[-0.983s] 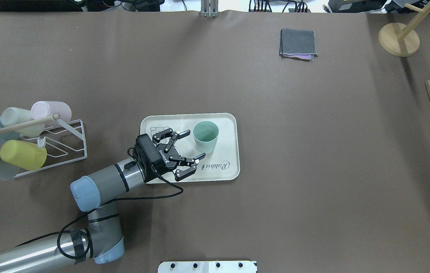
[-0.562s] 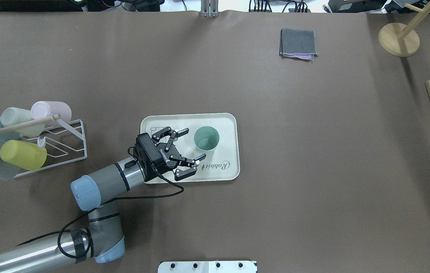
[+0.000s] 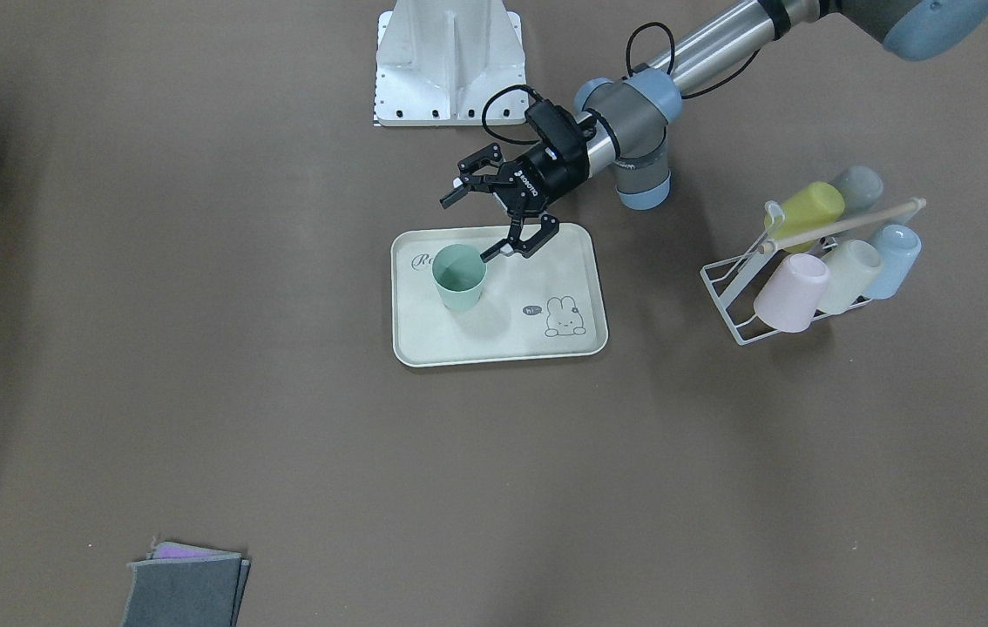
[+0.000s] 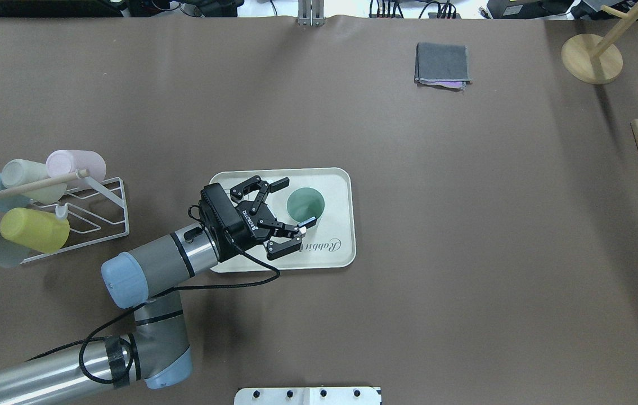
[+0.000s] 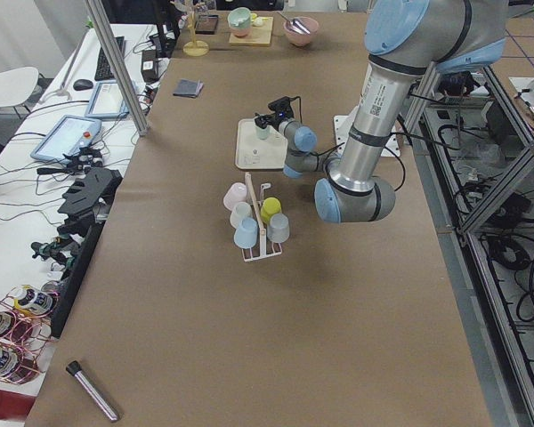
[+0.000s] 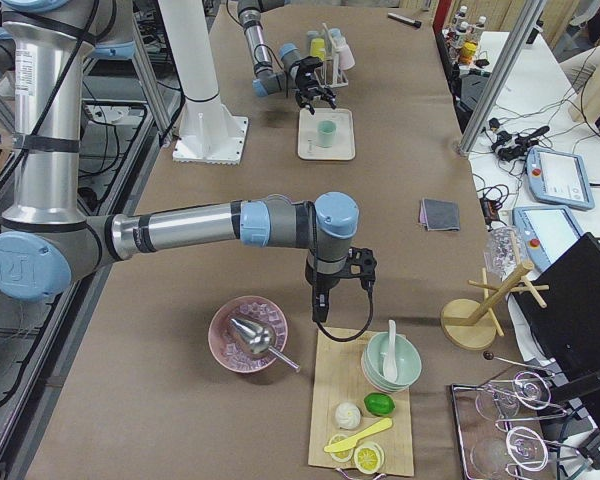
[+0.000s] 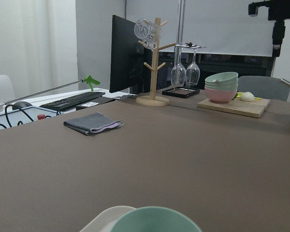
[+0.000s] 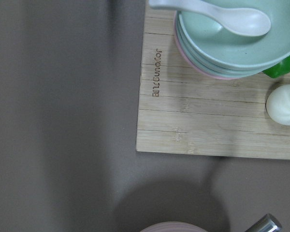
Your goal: Pick up and place green cup on tray
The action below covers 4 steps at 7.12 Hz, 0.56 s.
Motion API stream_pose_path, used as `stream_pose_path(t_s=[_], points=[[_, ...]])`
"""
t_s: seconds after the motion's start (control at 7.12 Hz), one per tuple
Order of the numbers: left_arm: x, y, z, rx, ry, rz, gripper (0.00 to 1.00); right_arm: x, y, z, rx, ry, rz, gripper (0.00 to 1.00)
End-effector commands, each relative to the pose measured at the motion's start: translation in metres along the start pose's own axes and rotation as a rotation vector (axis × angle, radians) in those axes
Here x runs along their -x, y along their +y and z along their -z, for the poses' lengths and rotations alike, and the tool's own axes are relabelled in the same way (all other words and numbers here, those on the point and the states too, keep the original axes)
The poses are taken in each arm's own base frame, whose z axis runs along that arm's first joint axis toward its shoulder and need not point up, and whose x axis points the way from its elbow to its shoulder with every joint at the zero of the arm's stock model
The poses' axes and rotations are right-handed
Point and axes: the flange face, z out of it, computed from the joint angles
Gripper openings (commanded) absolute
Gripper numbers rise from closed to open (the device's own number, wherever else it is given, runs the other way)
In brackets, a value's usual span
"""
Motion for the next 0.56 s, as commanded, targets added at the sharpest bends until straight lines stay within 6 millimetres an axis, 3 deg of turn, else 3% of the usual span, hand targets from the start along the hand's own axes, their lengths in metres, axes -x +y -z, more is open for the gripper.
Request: stream_pose_path(t_s=[0.0,0.14,0.42], points=[[0.021,-0.087,-0.012,0.048,-0.111,-0.019,0.98,0.000,-0.001,0.000,-0.001,0.000,0.001,1.00],[0.046,-0.117,-0.022,0.098,-0.195,-0.047,0.98,0.000,-0.002,0.000,-0.001,0.000,0.001,1.00],[0.124,-0.204,-0.020,0.325,-0.335,-0.103,0.98,0.001,-0.003,0.000,-0.001,-0.001,0.000,1.00]])
